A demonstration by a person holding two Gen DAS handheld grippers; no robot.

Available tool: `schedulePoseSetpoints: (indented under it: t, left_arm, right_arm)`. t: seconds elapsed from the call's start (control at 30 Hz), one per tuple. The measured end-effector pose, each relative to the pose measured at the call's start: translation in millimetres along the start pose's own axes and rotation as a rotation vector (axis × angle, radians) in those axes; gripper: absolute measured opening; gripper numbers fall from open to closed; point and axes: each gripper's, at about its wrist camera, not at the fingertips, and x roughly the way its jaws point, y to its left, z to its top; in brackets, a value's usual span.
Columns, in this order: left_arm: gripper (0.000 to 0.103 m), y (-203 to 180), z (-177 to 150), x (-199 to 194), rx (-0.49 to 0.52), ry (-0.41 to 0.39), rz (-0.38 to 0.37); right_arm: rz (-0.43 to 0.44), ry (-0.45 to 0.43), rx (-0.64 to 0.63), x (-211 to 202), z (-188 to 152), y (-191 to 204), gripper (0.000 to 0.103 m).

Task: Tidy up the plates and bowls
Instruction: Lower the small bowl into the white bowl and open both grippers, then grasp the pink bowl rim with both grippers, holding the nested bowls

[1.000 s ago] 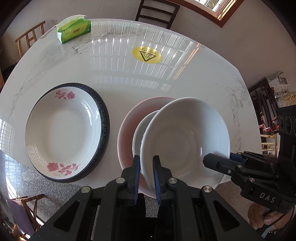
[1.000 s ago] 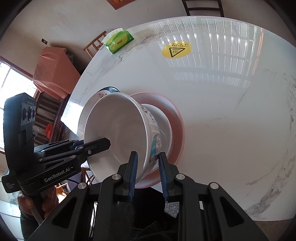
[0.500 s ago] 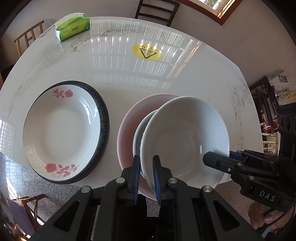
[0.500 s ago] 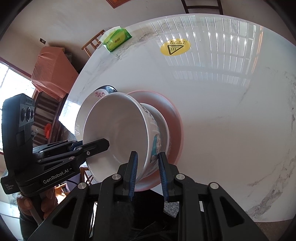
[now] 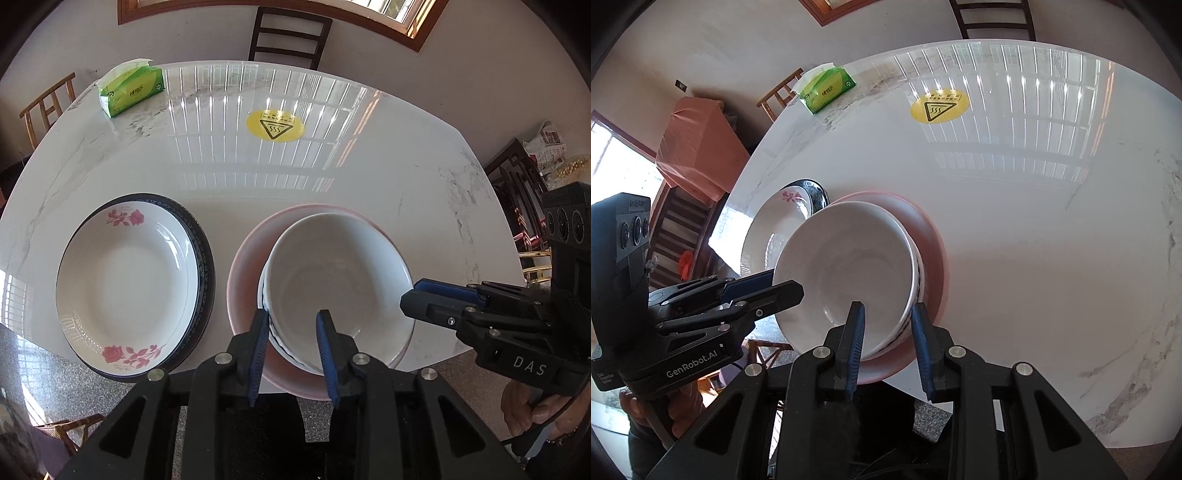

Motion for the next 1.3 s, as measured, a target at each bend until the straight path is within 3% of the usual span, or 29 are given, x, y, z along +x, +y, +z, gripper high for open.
schedulePoseSetpoints:
  t: [0.13, 0.23, 0.53, 1.1, 1.3]
  left_arm:
    - [0.027, 13.2, -5.3, -16.4, -0.011, -0.071, -0.006]
    - [0.027, 30.5, -9.2, -21.1, -0.059, -0.079, -0.024]
    - [0.027, 52.0, -12.8, -6.3, -0.116, -0.005, -0.019]
    - [0.027, 49.7, -4.4, 35.1, -0.165, 0.077, 0.004]
    - [0.027, 42.6, -2.8, 38.8, -0.147, 0.09, 0.051]
  right_arm:
    - [0.031, -0.075, 0.022, -13.2, -7.4, -10.1, 0.029]
    - [-0.004, -0.108, 0.023, -15.0, -14.9, -19.3, 0.029]
    - [-0.015, -0.084, 0.008, -7.6, -11.5, -23.6, 0.029]
    - [-0.174, 0.016, -0.042, 21.8, 0.2, -16.6, 0.024]
    - [-0.23, 0.082, -0.071, 31.2, 5.9, -12.7, 0.024]
